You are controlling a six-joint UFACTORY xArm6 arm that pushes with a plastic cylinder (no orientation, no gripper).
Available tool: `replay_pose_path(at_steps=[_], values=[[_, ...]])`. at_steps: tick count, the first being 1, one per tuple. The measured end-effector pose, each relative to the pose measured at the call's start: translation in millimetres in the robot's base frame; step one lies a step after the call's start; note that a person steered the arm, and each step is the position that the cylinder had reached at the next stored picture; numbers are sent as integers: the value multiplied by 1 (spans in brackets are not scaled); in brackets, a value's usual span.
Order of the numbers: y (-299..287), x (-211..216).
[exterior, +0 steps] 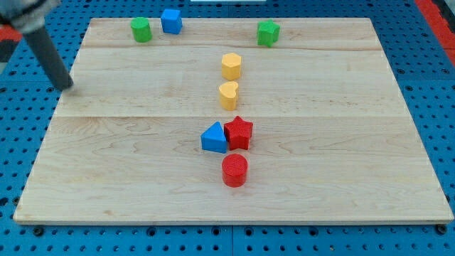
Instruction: Push the blue cube into the green star
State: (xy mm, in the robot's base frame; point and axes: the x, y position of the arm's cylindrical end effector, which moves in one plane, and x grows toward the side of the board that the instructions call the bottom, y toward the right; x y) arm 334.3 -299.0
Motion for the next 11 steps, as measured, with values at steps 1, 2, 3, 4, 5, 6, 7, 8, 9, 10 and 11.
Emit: replay_pose_path(at_steps=[1, 2, 3, 4, 5, 6, 7, 8, 9, 10, 11], values=[[-6, -43], [15, -143], [16, -142], [53, -143], [79, -143], [128, -143], [238, -141], [324, -135], [356, -134], [403, -132], [459, -126]])
